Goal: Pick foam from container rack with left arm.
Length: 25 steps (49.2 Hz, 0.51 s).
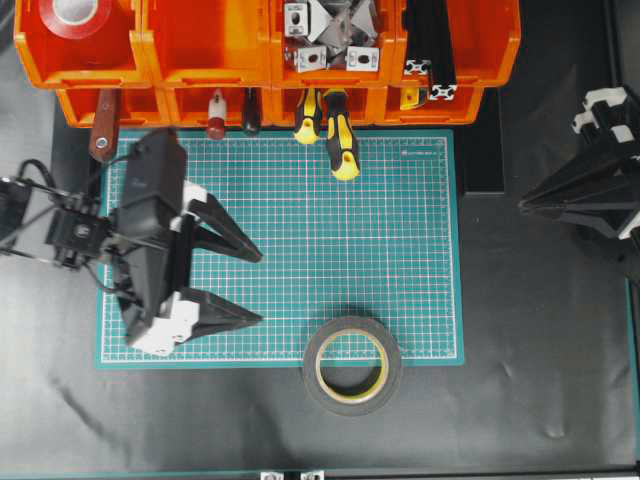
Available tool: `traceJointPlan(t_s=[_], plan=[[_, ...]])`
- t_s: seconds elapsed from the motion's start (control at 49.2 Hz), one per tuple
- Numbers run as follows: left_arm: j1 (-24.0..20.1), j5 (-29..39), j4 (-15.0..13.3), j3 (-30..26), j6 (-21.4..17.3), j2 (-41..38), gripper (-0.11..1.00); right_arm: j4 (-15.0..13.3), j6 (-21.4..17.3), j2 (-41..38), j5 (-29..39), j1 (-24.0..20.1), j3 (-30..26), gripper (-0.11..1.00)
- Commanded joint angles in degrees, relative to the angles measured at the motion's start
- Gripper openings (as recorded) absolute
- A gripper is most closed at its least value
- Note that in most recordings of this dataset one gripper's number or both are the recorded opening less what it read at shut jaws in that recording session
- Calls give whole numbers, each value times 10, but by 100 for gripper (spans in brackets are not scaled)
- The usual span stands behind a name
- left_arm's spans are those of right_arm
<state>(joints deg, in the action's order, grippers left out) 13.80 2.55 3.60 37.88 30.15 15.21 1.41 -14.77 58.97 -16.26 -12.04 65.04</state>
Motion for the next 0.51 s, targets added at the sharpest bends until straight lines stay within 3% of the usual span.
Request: traceJointPlan(t_s=[0.0,0.142,0.346,0.488], plan=[[4,0,2,3,-4,41,90,2,-1,-5,-3,-1,-14,0],[11,35,2,18,-42,92,90,2,-1,-5,-2,-1,-13,0],[22,156,2,23,-125,182,88,1,-1,-5,-2,-1,-13,0],[20,185,2,34,-152,246,86,0,5,-5,3,-1,-13,0]])
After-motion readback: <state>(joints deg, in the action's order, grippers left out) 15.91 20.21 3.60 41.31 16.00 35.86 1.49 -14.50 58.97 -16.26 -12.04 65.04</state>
